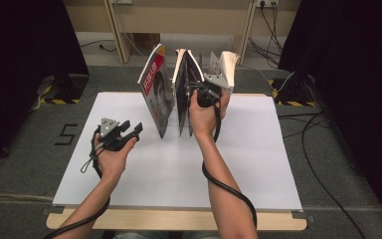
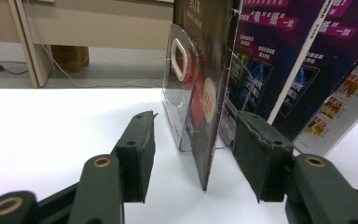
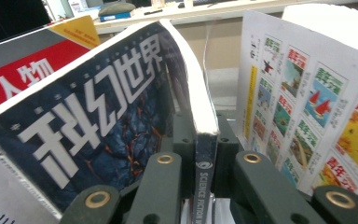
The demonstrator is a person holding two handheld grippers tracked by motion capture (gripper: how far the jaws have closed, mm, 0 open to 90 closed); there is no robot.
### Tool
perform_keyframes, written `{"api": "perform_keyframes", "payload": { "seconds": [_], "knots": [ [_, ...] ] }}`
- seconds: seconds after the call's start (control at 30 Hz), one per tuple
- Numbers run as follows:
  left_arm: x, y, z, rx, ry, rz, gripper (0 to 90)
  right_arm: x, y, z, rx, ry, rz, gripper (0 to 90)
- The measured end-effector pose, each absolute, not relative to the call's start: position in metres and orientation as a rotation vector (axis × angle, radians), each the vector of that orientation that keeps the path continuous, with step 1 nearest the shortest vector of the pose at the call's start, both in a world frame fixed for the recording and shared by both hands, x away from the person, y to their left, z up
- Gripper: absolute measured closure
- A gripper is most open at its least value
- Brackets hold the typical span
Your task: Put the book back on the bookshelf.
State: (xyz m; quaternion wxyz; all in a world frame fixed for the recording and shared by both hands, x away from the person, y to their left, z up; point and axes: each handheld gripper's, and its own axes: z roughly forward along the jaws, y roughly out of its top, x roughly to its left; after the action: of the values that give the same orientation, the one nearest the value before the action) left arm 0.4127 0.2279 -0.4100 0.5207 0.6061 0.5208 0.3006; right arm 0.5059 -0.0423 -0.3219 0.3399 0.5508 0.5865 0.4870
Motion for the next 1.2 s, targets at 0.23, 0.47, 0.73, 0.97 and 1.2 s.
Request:
{"api": "perform_keyframes", "payload": {
  "seconds": [0.23,0.47,0.73,0.97,1.2],
  "knots": [
    [0.412,0.227,-0.41,1.453,1.247,0.717,48.0,0.504,-0.034,-0.321,1.408,1.558,1.252,83.5],
    [0.412,0.224,-0.41,1.46,1.241,0.715,48.0,0.503,-0.032,-0.32,1.393,1.604,1.282,78.4],
    [0.412,0.223,-0.41,1.464,1.24,0.713,48.0,0.5,-0.028,-0.32,1.351,1.685,1.325,69.7],
    [0.412,0.223,-0.41,1.468,1.24,0.713,47.9,0.493,-0.022,-0.326,1.297,1.789,1.358,65.4],
    [0.413,0.223,-0.41,1.468,1.242,0.713,47.9,0.49,-0.021,-0.326,1.236,1.847,1.382,63.4]
  ]
}}
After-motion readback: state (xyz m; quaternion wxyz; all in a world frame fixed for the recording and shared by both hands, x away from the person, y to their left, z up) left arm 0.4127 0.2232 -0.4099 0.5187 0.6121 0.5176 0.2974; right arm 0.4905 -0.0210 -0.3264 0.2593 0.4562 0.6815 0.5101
